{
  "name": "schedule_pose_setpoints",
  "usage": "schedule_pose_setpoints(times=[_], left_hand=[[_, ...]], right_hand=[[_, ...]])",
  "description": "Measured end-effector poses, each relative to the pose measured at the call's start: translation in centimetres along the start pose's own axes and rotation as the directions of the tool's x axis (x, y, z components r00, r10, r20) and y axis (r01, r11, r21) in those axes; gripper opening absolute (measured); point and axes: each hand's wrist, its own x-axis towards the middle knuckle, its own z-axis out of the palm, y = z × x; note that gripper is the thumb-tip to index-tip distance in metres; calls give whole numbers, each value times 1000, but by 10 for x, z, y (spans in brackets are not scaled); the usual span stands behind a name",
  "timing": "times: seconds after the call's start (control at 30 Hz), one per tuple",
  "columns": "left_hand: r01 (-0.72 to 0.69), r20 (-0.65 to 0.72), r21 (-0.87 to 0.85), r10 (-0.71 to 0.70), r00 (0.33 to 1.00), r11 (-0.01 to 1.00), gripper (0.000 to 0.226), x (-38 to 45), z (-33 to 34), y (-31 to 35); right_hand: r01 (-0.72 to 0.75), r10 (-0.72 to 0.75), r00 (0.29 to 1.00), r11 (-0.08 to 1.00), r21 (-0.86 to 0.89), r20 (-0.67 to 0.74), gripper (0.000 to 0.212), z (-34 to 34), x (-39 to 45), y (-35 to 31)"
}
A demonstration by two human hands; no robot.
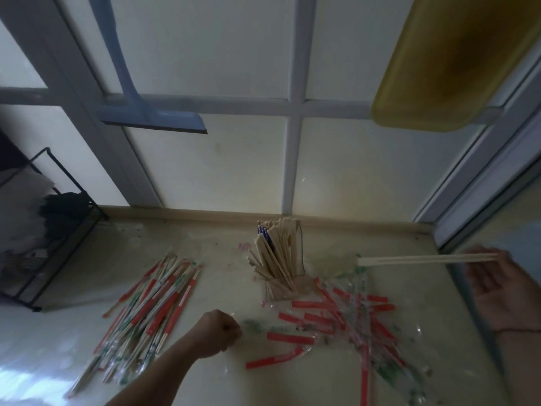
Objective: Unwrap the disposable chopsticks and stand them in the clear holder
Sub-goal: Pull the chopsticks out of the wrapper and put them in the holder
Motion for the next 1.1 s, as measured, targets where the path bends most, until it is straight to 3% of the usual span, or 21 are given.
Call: schedule_pose_setpoints(times=[0.03,0.1,0.17,0.2,0.3,0.33,0.43,0.5,0.57,0.63,0.7,0.73,0.8,0.87,0.93,1.0,1.1], left_hand=[[22,-35,-7,-22,999,1000,10,2,4,3],[68,-241,108,-41,970,992,29,0,12,4],[24,-503,193,77,861,981,34,-13,20,14],[-74,-553,186,167,816,980,31,-24,24,27],[-422,-477,60,398,784,904,32,-51,33,90],[-495,-486,1,433,759,869,37,-57,33,111],[-596,-607,-243,359,709,766,31,-59,28,158],[-623,-667,-406,250,702,668,27,-55,24,172],[-614,-676,-512,159,719,600,28,-51,19,175],[-616,-687,-469,178,705,633,31,-48,11,170],[-614,-669,-261,319,671,745,39,-46,1,164],[-606,-619,-123,416,666,786,39,-44,-3,161],[-587,-467,128,570,676,800,35,-40,-10,159],[-563,-377,266,622,686,782,31,-34,-13,159],[-545,-369,302,623,689,782,30,-29,-18,161],[-528,-382,319,617,689,787,30,-24,-26,165],[-497,-454,322,592,666,806,25,-21,-45,171]], right_hand=[[-18,19,1000,999,49,-9,12,0,4,-2],[-148,148,987,989,-4,-63,24,13,-6,-1],[-190,191,980,982,25,-55,38,20,-15,16],[-209,212,976,976,59,-45,38,29,-24,25],[-312,308,950,943,114,50,11,60,-55,53],[-349,342,936,929,120,78,12,69,-64,65],[-462,441,883,878,126,161,19,86,-85,98],[-501,467,853,858,111,235,55,90,-92,109],[-513,487,837,857,48,250,68,90,-95,111],[-395,418,887,907,-146,196,55,89,-95,109],[-77,158,969,923,-377,189,42,91,-90,99],[98,21,962,905,-414,274,36,97,-87,90],[413,-147,825,816,-405,545,40,115,-81,67],[608,-135,643,688,-396,754,54,136,-75,48],[758,-118,512,527,-383,851,54,158,-66,40],[865,-148,419,366,-344,896,43,174,-59,37],[891,-175,376,339,-303,910,36,190,-52,37]])
